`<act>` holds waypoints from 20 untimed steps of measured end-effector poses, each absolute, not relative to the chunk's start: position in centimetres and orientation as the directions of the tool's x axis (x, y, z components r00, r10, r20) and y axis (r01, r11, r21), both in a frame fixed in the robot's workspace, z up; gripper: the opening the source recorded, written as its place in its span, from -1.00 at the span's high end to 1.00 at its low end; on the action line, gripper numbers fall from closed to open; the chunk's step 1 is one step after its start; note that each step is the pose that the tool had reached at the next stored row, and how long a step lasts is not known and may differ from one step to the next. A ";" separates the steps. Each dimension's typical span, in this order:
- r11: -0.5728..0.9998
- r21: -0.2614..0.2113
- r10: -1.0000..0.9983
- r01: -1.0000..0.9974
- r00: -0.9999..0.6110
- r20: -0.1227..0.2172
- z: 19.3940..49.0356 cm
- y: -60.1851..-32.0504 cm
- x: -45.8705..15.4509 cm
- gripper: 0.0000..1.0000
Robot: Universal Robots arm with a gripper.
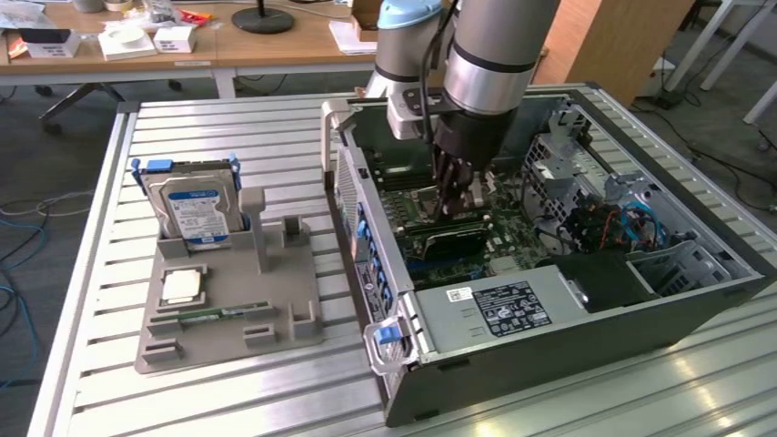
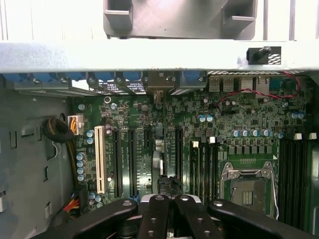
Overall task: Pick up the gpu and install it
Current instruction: 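Press down on the gpu until it lock into place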
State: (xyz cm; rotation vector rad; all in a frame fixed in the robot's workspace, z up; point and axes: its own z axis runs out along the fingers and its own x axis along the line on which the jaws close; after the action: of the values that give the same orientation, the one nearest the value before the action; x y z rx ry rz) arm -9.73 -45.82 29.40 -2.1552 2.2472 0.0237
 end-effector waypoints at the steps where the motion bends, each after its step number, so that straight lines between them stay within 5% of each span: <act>1: 0.042 -0.008 -0.999 -0.999 -0.042 -0.031 29.4 -45.8 -9.7 0.80; 20: 0.042 -0.008 -0.999 -0.999 -0.042 -0.031 28.7 -45.8 -9.7 0.80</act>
State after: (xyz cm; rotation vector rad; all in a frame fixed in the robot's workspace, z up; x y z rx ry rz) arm -9.73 -45.81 28.75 -2.1553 2.2472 0.0237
